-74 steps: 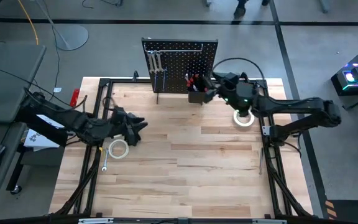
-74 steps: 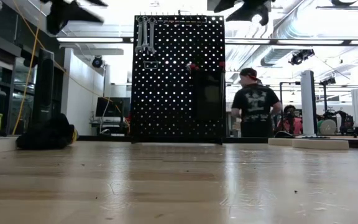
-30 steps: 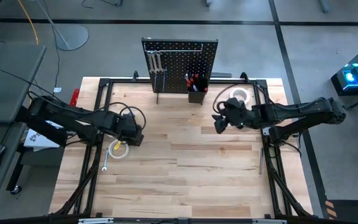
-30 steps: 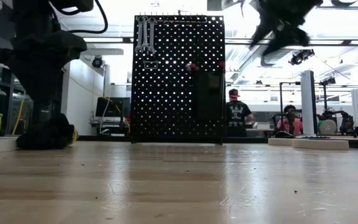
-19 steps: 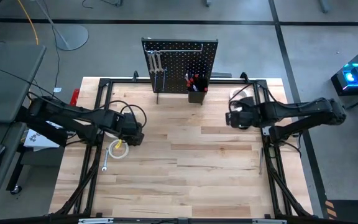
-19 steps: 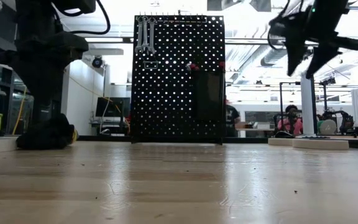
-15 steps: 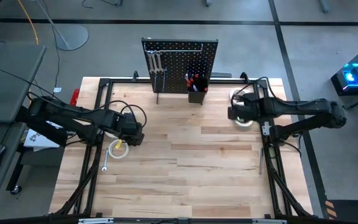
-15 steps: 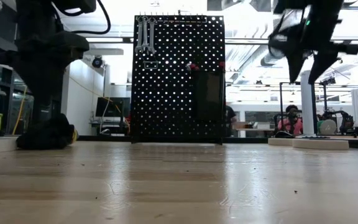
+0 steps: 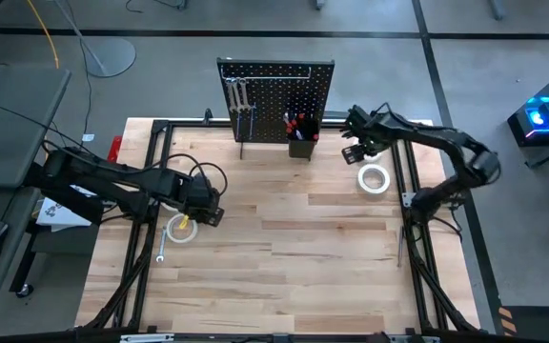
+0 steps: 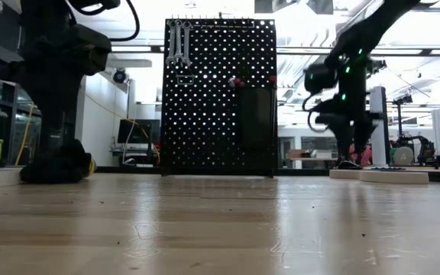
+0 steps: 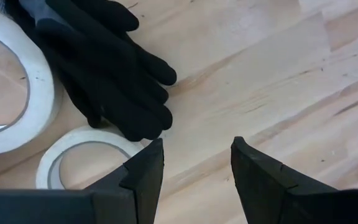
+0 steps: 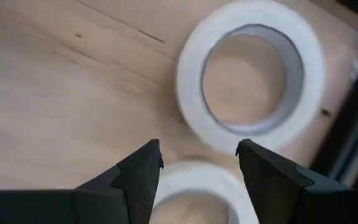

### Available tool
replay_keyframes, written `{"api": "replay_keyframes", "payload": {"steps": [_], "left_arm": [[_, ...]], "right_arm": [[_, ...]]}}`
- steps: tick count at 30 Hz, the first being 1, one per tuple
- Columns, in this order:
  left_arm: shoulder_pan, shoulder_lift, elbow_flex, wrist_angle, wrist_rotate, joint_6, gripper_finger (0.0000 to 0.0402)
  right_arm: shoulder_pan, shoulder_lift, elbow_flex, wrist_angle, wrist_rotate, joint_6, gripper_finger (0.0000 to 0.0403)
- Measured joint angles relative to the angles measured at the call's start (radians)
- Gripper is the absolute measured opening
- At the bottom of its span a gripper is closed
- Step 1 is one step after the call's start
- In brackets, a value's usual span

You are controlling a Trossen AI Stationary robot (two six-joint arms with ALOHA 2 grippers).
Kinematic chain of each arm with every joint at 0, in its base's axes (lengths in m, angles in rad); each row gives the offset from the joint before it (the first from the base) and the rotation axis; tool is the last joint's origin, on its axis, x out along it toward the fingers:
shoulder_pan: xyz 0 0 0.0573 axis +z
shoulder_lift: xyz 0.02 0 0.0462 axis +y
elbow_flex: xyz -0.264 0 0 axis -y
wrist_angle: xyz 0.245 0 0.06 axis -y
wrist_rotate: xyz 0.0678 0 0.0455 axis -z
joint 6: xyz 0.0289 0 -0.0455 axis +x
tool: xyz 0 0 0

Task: Hang tools onto peg board
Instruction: Hang the top right tape on the peg board

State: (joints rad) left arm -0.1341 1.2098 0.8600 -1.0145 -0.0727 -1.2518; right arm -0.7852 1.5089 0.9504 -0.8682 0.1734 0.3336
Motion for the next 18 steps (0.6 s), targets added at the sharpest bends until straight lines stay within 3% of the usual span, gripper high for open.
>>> {"api": "replay_keyframes", "payload": {"steps": [8,14,16,18], "left_arm": [[-0.011,0.0,0.0,0.0,0.009,-0.019,0.017],[-0.011,0.0,0.0,0.001,0.02,-0.019,0.017],[-0.014,0.0,0.0,0.0,0.024,-0.019,0.017],[-0.014,0.0,0.0,0.004,0.03,-0.019,0.017]], "right_arm": [[-0.058,0.204,0.0,0.114,-0.002,-0.173,0.0209],[-0.058,0.316,0.013,0.125,0.008,-0.192,0.0208],[-0.037,0.326,0.017,0.12,0.028,-0.223,0.0193],[-0.02,0.328,0.017,0.114,0.013,-0.237,0.0146]]}}
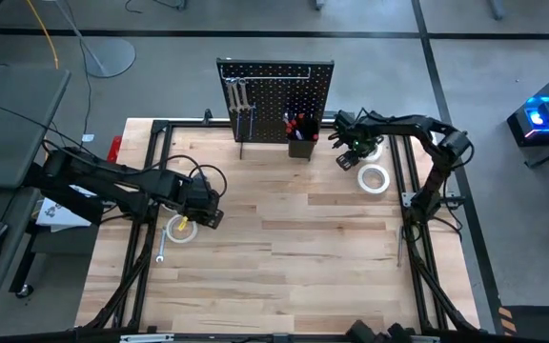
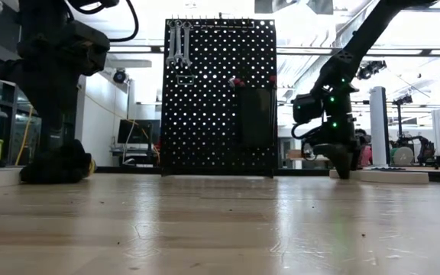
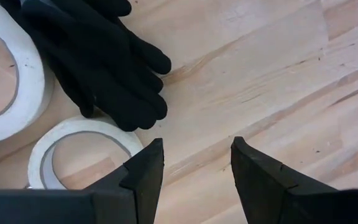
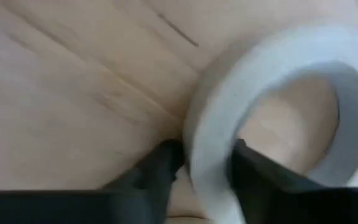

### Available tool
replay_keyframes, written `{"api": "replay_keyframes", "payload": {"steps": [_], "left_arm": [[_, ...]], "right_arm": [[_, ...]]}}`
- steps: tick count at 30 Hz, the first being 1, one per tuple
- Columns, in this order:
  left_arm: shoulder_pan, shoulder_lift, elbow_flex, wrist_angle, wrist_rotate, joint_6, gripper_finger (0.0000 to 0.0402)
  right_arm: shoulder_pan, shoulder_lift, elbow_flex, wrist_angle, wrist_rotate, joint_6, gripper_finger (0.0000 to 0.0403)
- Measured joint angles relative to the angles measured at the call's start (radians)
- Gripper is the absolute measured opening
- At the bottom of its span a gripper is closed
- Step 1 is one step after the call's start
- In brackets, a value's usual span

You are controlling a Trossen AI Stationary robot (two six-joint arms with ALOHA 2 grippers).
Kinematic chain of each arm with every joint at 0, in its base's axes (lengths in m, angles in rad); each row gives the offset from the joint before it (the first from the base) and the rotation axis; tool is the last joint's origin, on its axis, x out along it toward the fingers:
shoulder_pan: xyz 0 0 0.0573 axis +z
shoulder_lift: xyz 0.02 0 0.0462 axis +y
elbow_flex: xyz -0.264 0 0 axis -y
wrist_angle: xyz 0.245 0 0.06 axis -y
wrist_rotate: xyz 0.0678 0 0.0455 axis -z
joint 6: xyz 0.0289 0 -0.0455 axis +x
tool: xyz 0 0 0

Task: Hang tools onto peg board
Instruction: Hang the top right tape on the peg board

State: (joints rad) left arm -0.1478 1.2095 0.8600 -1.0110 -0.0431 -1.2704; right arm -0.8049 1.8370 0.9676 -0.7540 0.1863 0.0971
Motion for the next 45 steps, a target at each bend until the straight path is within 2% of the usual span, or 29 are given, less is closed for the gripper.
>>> {"api": "replay_keyframes", "payload": {"steps": [2,3,6,9,15,20,23,25,29,36,38,41,45], "left_arm": [[-0.001,-0.004,0.004,-0.003,0.0,0.018,0.017],[-0.004,-0.004,0.012,-0.003,-0.002,0.028,0.017],[-0.012,-0.012,0.032,-0.001,-0.032,0.057,0.017],[-0.027,-0.037,0.055,0.0,-0.096,0.078,0.017],[-0.066,-0.138,0.078,0.042,-0.267,0.156,0.017],[-0.071,-0.236,0.083,0.135,-0.39,0.253,0.017],[-0.066,-0.271,0.083,0.225,-0.453,0.333,0.017],[-0.055,-0.284,0.083,0.29,-0.482,0.4,0.017],[-0.036,-0.273,0.083,0.364,-0.487,0.471,0.017],[-0.023,-0.249,0.083,0.388,-0.491,0.488,0.017],[-0.023,-0.247,0.083,0.394,-0.519,0.487,0.017],[-0.023,-0.232,0.083,0.451,-0.567,0.502,0.017],[-0.027,-0.189,0.082,0.609,-0.57,0.689,0.017]], "right_arm": [[0.031,-0.004,0.0,-0.027,0.007,0.019,0.0069],[0.05,-0.011,-0.001,-0.037,0.021,0.025,0.0046],[0.122,-0.064,-0.016,-0.091,0.02,0.055,0.0045],[0.213,-0.157,-0.027,-0.18,-0.085,0.098,0.0045],[0.387,-0.432,-0.021,-0.22,-0.06,0.28,0.0045],[0.54,-0.669,-0.011,-0.106,-0.122,0.488,0.0045],[0.642,-0.758,-0.011,0.114,-0.143,0.579,0.0045],[0.698,-0.778,-0.007,0.295,-0.11,0.594,0.0045],[0.797,-0.721,-0.006,0.603,0.011,0.58,0.0045],[0.895,-0.481,-0.004,1.1,0.194,0.533,0.0045],[0.904,-0.408,0.034,1.178,0.25,0.553,0.0045],[0.905,-0.308,0.129,1.245,0.244,0.581,0.0045],[0.903,-0.193,0.284,1.226,0.214,0.584,0.0045]]}}
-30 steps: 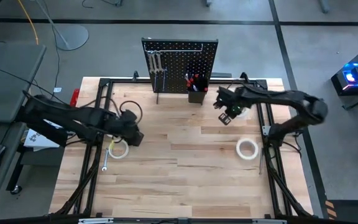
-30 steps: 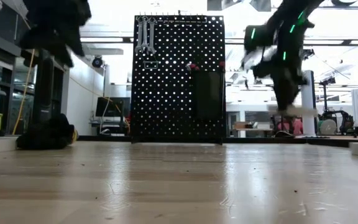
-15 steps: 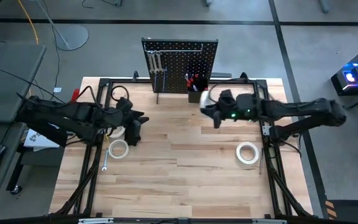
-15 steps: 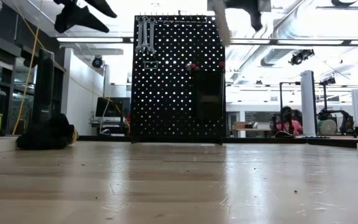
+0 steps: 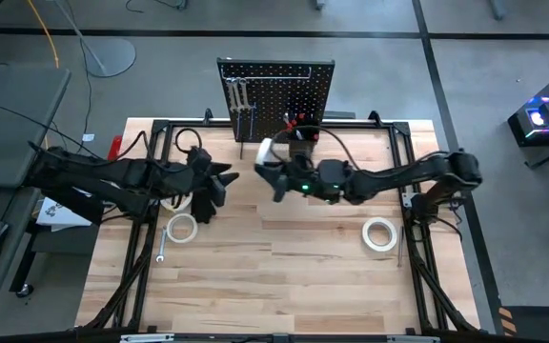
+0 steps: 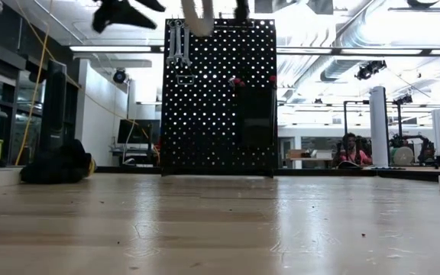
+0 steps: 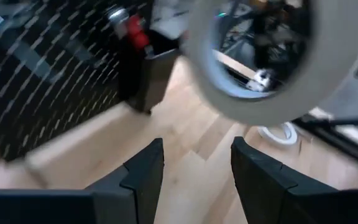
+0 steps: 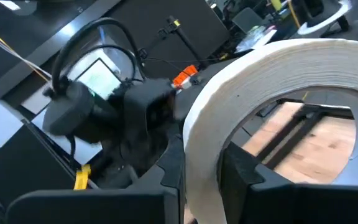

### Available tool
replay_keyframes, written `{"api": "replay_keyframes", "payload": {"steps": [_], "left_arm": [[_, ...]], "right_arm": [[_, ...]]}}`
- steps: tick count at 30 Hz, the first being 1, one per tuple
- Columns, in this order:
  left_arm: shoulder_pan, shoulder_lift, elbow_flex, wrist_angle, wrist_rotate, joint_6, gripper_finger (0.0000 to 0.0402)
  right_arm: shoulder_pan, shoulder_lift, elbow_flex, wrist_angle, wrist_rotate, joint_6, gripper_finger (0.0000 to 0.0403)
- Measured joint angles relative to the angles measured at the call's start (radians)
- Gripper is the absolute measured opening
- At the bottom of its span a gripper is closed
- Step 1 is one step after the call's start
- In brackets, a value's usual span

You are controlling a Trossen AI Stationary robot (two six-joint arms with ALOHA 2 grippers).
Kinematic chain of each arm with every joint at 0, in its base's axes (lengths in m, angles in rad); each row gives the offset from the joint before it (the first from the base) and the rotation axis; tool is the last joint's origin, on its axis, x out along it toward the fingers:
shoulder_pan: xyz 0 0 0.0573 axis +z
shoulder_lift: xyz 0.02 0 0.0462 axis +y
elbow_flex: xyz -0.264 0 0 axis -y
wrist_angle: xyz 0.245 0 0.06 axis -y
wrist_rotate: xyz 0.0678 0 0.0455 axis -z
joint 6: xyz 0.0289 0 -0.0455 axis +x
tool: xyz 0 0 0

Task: Hang tools onto peg board
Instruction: Hang the top right tape on the peg board

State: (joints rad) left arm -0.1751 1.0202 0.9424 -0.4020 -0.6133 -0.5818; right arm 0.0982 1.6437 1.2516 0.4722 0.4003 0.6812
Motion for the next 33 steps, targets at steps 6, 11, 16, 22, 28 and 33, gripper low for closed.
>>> {"api": "replay_keyframes", "payload": {"steps": [6,11,16,22,28,33], "left_arm": [[-0.033,0.063,0.0,0.144,-0.03,0.253,0.017],[-0.09,0.085,0.0,0.156,-0.172,0.323,0.017],[-0.124,0.134,0.0,0.306,-0.313,0.457,0.017],[-0.114,0.214,0.0,0.55,-0.395,0.661,0.017],[-0.085,0.277,0.0,0.658,-0.42,0.733,0.017],[-0.078,0.285,0.0,0.696,-0.429,0.734,0.017]], "right_arm": [[0.001,0.08,0.225,-0.272,0.101,0.05,0.0045],[0.0,0.09,0.311,-0.368,0.232,0.047,0.0045],[-0.002,0.089,0.321,-0.329,0.263,0.034,0.0045],[-0.002,0.089,0.321,-0.324,0.266,0.046,0.0045],[0.013,0.089,0.321,-0.289,0.265,0.045,0.0045],[0.022,0.089,0.321,-0.288,0.285,0.044,0.0045]]}}
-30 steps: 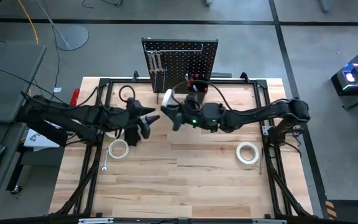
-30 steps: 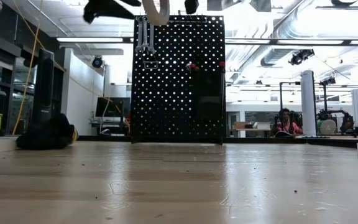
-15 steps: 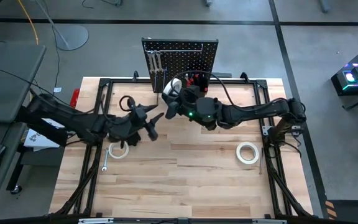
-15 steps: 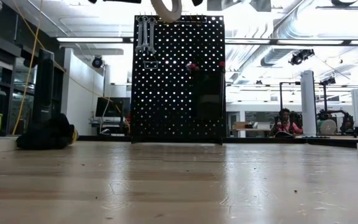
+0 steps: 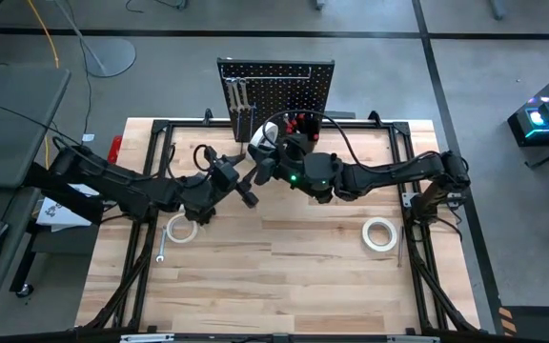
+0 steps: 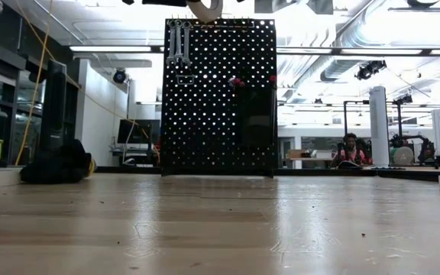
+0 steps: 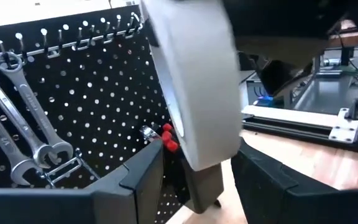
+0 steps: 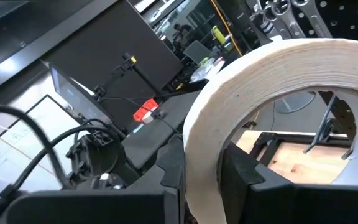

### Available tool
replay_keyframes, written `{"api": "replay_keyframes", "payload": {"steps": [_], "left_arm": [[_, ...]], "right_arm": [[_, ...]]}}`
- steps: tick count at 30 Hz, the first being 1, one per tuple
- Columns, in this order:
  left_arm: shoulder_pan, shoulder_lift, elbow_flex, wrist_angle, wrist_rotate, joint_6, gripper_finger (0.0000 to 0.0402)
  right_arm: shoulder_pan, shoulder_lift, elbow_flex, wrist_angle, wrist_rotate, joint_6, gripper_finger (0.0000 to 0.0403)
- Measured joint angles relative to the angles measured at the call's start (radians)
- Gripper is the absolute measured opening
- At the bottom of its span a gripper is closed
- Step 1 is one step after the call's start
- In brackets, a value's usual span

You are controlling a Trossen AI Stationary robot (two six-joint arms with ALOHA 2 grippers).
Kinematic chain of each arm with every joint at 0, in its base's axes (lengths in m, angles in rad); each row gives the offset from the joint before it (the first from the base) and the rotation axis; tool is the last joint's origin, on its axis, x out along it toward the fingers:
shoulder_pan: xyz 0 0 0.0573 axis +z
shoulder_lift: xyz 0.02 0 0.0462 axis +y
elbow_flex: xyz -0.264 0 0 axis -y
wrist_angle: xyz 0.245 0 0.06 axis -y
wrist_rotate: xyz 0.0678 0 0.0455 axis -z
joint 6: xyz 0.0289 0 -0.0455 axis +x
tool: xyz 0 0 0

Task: Hang tools onto peg board
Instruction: Hang the top right tape on the peg board

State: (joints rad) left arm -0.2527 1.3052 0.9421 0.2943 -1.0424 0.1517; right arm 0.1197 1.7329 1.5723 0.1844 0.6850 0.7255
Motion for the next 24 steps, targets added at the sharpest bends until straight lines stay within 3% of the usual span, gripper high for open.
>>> {"api": "replay_keyframes", "payload": {"steps": [11,24], "left_arm": [[0.01,0.001,0.0,0.111,-0.059,0.132,0.017],[0.028,-0.001,0.0,0.139,0.033,0.138,0.0151]], "right_arm": [[-0.004,-0.001,0.002,0.012,-0.014,0.059,0.0045],[-0.002,-0.001,0.001,0.009,-0.09,0.107,0.0045]]}}
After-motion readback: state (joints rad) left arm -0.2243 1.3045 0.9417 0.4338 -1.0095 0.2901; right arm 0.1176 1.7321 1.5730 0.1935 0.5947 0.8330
